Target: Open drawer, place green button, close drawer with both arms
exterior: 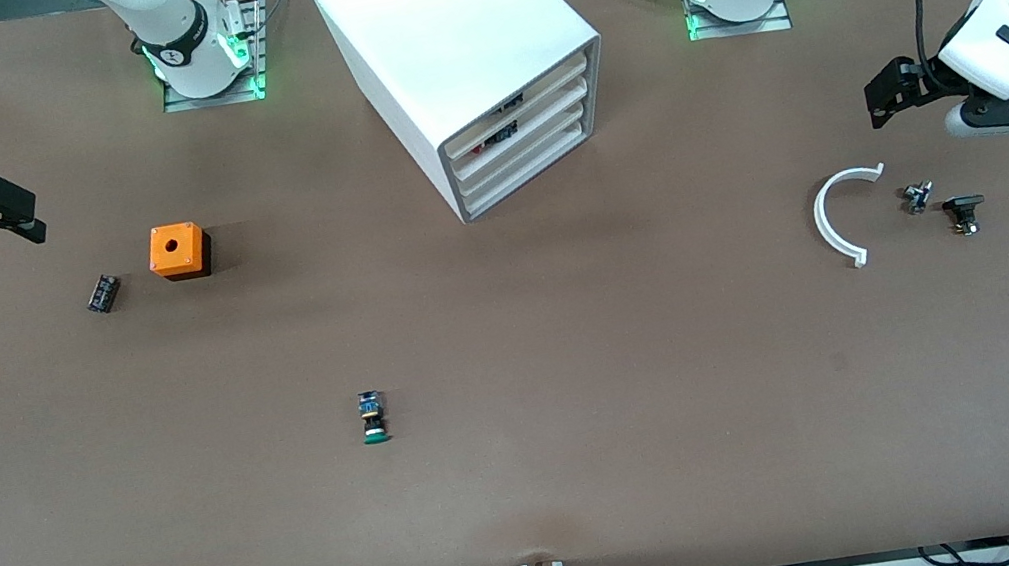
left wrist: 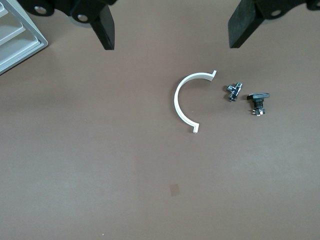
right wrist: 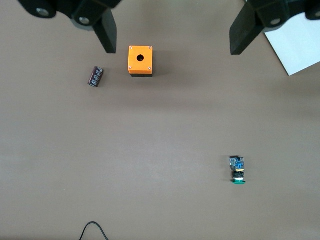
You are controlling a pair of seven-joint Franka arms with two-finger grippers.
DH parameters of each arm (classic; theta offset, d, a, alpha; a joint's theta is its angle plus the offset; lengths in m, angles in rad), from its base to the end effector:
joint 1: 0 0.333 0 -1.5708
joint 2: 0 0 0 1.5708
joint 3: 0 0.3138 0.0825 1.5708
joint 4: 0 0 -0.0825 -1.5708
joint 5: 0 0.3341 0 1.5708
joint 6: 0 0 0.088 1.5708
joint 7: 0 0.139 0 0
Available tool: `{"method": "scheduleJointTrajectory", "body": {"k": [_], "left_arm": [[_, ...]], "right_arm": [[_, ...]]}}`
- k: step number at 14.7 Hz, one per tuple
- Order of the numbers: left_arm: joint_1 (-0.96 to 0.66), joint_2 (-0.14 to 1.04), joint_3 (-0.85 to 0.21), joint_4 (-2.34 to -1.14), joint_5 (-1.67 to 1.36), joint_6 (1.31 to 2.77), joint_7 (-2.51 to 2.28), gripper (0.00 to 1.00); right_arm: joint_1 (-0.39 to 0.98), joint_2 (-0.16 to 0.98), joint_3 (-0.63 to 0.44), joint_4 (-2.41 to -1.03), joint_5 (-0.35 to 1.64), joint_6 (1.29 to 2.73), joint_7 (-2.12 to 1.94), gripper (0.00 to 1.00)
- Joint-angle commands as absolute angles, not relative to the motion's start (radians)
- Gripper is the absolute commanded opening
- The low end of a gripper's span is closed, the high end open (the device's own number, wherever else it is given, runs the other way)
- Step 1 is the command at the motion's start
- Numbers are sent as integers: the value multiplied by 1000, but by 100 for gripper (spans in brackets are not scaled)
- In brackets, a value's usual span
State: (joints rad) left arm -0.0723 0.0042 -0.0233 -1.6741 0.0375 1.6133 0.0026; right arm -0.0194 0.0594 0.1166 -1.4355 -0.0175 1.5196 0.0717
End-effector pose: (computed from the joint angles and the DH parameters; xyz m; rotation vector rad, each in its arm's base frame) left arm 0.5018 -0.0430 0.5483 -3.0958 0.1565 0.0980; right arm 0.5171 0.0459 0.6124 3.1327 0.0377 0.0406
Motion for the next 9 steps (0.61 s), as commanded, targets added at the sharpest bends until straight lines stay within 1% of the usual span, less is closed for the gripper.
{"method": "scheduleJointTrajectory", "body": {"k": [1,6,9], "left_arm": [[-77,2,-18,-1667,20,1598,25,100],[-77,2,-20,-1667,20,1592,26,100],[-90,5,-26,-1667,-21,1507,29,100]], "right_arm": [[-18,71,118,-1402,-11,1493,75,100],[-15,71,123,-1399,-2,1512,84,100],[21,144,138,-1402,6,1525,80,100]]}}
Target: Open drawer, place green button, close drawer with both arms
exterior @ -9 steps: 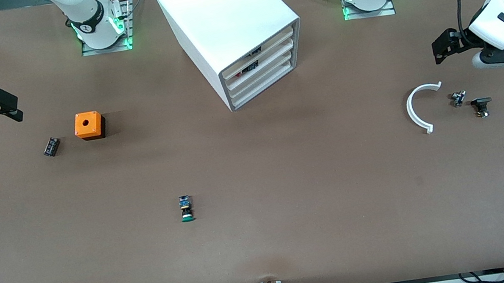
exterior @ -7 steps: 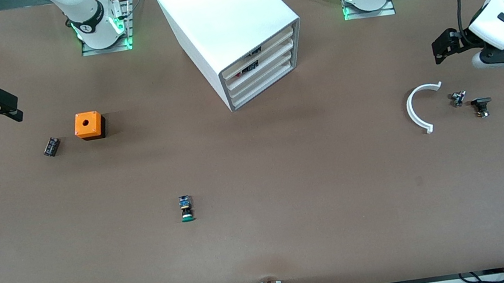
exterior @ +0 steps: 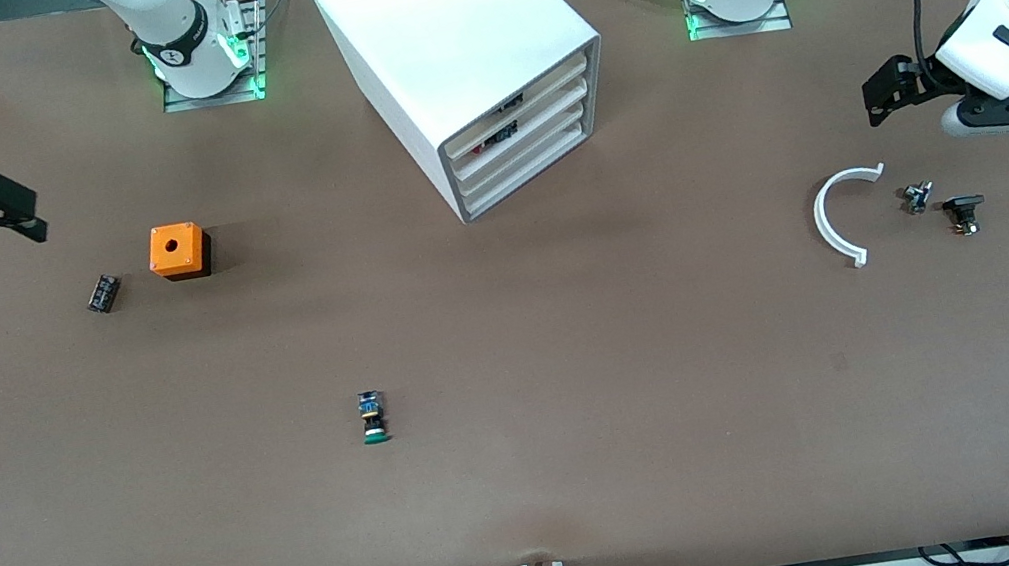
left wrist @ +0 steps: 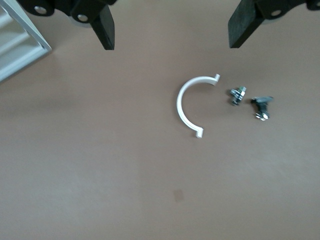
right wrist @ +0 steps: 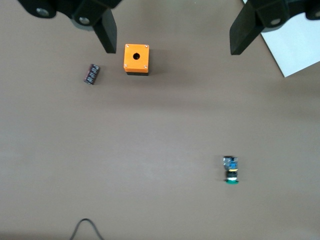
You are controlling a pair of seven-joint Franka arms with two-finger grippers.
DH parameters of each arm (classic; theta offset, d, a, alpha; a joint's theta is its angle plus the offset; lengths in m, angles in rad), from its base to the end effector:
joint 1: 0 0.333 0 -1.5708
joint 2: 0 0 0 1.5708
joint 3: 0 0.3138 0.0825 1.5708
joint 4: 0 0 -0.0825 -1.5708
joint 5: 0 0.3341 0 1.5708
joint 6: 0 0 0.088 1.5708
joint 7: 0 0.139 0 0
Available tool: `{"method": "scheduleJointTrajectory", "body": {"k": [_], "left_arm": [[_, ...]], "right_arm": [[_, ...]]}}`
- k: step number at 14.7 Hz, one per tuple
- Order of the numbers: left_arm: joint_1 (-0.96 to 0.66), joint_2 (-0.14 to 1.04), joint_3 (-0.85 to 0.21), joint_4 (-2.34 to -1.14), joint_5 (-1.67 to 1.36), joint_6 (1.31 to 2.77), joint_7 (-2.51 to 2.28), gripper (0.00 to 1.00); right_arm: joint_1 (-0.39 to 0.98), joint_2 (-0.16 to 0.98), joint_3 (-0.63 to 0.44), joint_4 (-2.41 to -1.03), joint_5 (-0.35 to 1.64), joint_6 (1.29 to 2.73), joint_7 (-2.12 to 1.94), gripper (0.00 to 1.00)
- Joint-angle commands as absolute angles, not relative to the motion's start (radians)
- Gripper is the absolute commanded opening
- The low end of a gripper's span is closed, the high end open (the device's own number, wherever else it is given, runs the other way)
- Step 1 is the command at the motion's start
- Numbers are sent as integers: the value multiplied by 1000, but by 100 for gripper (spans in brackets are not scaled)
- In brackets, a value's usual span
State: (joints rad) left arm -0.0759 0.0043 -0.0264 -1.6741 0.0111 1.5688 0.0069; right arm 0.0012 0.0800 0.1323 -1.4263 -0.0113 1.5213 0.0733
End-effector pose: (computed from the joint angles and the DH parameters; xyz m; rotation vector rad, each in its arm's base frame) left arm 0.4947 -0.0492 0.5448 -3.1161 0.1712 0.1702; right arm 0.5212 0.0652 0.6057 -3.1392 -0.0927 -0.0246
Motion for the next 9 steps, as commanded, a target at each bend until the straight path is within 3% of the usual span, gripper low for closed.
{"method": "scheduleJointTrajectory", "body": {"k": [1,5,9], "left_arm": [[-94,6,-38,-1667,-28,1468,32,100],[-92,60,-69,-1672,-214,1362,41,100],[-86,156,-67,-1681,-484,1370,109,99]], "right_arm": [[23,172,140,-1404,32,1531,72,100],[64,264,141,-1402,64,1626,72,100],[109,372,141,-1405,66,1744,71,100]]}}
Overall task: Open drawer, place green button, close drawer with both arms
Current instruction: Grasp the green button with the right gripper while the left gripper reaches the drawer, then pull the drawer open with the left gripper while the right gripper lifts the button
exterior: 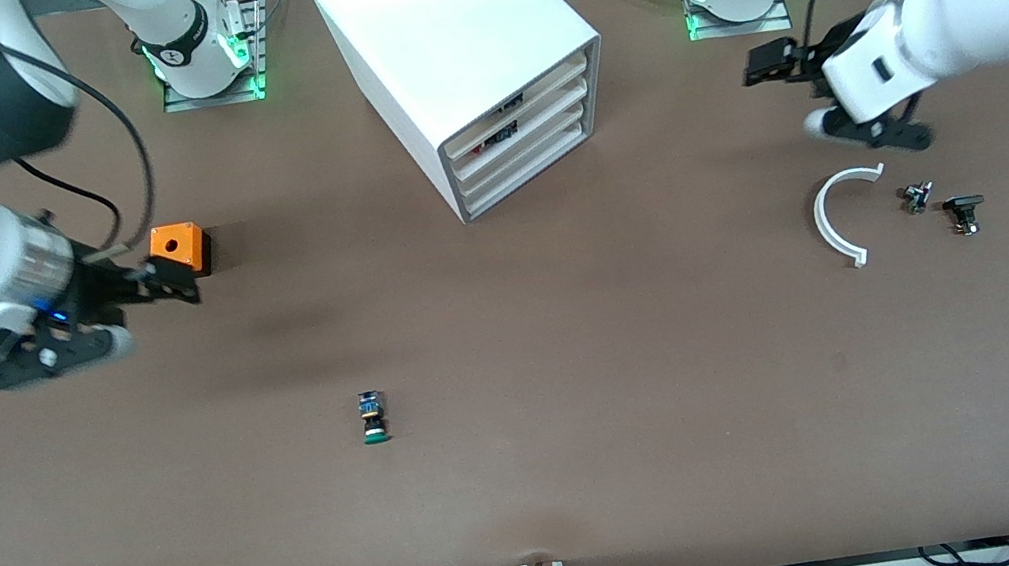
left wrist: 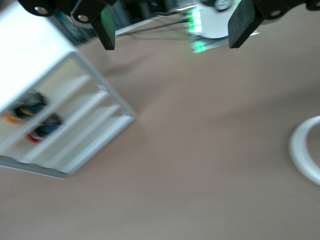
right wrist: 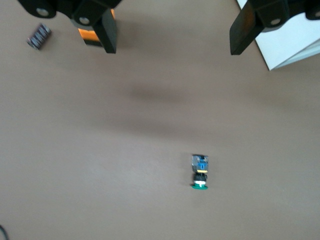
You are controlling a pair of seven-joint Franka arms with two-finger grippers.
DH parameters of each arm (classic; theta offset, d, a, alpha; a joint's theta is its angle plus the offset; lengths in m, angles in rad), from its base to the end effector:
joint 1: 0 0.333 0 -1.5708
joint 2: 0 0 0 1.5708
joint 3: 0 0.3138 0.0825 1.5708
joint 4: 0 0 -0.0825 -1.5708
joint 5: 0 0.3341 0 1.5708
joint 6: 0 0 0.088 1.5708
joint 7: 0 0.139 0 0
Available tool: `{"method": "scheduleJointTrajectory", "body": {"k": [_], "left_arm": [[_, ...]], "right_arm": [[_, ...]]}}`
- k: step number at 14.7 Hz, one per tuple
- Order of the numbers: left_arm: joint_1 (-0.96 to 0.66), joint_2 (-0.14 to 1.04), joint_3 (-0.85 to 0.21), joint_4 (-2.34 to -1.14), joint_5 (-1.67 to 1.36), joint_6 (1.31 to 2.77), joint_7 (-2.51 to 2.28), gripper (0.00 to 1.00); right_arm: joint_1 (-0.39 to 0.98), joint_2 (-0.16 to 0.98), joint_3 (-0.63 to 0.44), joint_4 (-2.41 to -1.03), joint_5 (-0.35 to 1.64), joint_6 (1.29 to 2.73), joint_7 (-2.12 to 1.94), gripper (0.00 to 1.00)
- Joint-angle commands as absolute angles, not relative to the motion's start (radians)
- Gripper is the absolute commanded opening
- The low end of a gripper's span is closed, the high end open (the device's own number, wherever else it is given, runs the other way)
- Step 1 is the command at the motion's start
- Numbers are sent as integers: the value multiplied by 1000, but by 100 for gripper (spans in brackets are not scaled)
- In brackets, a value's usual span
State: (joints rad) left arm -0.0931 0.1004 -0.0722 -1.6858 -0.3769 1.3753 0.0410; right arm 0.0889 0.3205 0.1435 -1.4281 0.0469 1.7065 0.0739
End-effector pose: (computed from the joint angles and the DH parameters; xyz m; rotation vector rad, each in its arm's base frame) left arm 0.4693 -0.1342 0.4946 2.7044 -0.2763 -0.5989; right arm 0.5872 0.1335 0.4865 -3.0480 -0.2212 0.0801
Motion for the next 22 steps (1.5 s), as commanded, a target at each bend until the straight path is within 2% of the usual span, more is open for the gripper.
{"method": "scheduleJointTrajectory", "body": {"k": [1,4,8,9,11,12,15,18,19,20,21,22], "left_arm": [[-83,182,-67,-1687,-530,1377,170,99],[-80,247,-67,-1742,-700,1449,396,99],[-92,249,-77,-2001,-941,1690,665,95],[-87,250,-110,-2066,-997,1745,731,94],[-87,262,-121,-2143,-1069,1769,807,90],[-89,282,-126,-2173,-1110,1772,852,86],[-90,398,-175,-2212,-1241,1790,1042,77],[-91,510,-201,-2224,-1337,1795,1190,75],[-91,535,-202,-2224,-1342,1795,1221,72],[-91,549,-204,-2224,-1350,1792,1244,63],[-91,557,-215,-2227,-1353,1793,1247,57],[-91,563,-225,-2235,-1361,1792,1247,56]], "right_arm": [[118,402,141,-1410,66,1776,68,100],[150,484,141,-1445,68,1905,61,100],[184,590,141,-1451,66,2064,46,100],[193,618,141,-1451,63,2116,43,100],[198,678,141,-1451,60,2201,12,100],[198,707,141,-1451,60,2248,5,100],[224,765,141,-1453,60,2342,5,100],[239,822,141,-1453,60,2423,15,100],[258,825,141,-1451,63,2428,20,100],[262,828,140,-1450,61,2430,20,100],[261,831,140,-1450,57,2431,20,96],[259,834,138,-1451,57,2439,14,88]]}}
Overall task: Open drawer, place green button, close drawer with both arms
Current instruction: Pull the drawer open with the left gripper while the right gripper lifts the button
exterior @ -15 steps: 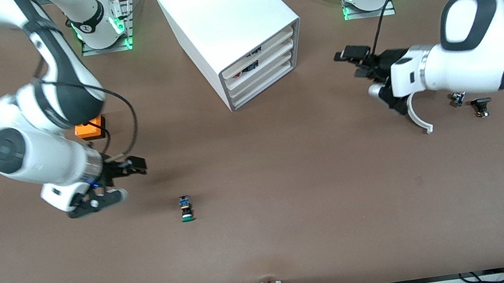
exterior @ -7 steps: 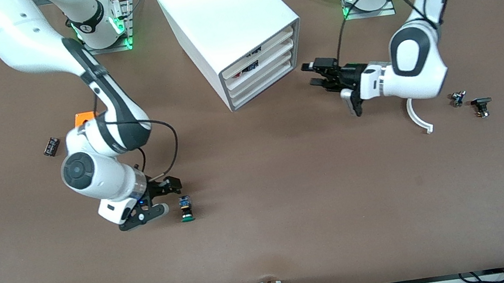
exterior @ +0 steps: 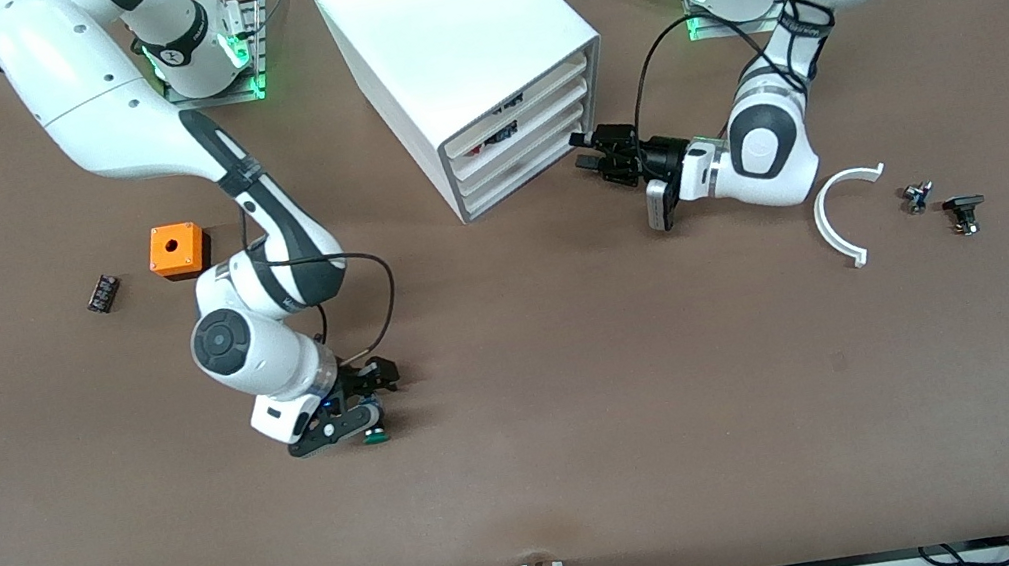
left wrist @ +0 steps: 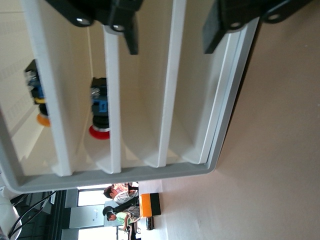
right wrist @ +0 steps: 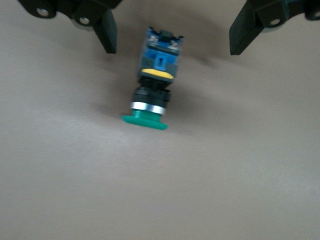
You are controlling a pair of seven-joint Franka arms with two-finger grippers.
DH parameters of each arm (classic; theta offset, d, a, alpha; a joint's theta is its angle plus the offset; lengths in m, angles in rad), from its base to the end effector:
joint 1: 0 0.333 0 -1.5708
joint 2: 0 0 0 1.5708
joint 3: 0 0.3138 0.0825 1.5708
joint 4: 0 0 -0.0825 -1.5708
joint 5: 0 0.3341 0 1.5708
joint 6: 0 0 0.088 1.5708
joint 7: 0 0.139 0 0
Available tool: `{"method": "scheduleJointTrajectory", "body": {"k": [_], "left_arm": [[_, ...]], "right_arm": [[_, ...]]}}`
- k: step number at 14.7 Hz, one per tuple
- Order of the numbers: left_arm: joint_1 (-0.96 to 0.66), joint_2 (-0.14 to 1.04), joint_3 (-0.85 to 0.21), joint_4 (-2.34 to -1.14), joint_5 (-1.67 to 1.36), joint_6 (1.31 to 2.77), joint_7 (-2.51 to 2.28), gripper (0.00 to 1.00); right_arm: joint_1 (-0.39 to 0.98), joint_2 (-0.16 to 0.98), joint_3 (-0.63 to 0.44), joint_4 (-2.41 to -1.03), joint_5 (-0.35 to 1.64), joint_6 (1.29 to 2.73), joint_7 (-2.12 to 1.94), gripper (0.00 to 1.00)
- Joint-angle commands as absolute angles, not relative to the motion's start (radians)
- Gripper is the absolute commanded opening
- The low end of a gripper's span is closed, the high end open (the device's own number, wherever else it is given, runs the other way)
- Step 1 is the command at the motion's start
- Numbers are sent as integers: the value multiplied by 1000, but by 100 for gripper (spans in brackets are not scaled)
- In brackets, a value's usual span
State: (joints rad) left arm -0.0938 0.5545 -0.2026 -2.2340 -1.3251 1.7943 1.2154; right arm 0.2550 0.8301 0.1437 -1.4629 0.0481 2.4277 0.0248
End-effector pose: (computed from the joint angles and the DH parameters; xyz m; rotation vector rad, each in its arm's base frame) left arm 0.3937 -0.2430 0.1692 1.7269 -0.3875 -0.2793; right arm 0.6510 0.2553 0.2035 -2.9438 -0.4237 -0.1631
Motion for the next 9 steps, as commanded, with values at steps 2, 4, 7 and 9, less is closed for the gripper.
{"method": "scheduleJointTrajectory", "body": {"k": [2,4,7,9], "left_arm": [[-92,575,-244,-2255,-1393,1793,1255,56],[-91,592,-258,-2272,-1404,1795,1261,56],[-95,603,-261,-2281,-1405,1795,1262,54],[-109,606,-276,-2283,-1419,1801,1267,46]], "right_arm": [[258,838,138,-1451,54,2442,6,67],[256,842,137,-1451,52,2444,3,48],[252,844,135,-1451,48,2457,2,38],[252,845,133,-1451,48,2459,3,29]]}}
